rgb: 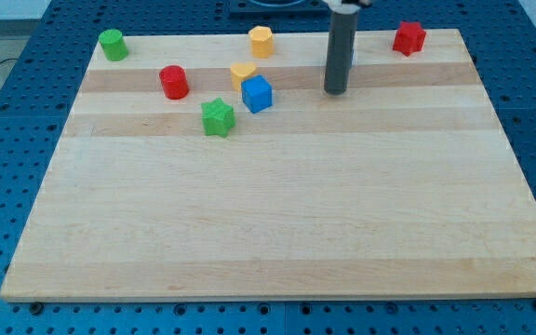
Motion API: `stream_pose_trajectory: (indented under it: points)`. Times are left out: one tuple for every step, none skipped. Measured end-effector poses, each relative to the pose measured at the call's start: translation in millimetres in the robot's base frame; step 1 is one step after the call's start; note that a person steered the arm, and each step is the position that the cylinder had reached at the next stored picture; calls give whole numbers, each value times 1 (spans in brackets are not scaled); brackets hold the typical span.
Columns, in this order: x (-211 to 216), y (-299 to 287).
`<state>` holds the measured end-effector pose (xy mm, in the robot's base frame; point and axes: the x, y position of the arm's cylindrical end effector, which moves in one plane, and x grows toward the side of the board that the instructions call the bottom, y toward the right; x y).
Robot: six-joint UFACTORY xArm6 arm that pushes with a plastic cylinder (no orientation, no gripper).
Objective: Move the green star to the left center of the board
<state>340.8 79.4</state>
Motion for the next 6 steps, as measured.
stream_pose_trajectory:
  points:
    - [38, -16]
    - [38, -44]
    - [38, -87]
    - [38, -140]
    - [38, -196]
    - [38, -246]
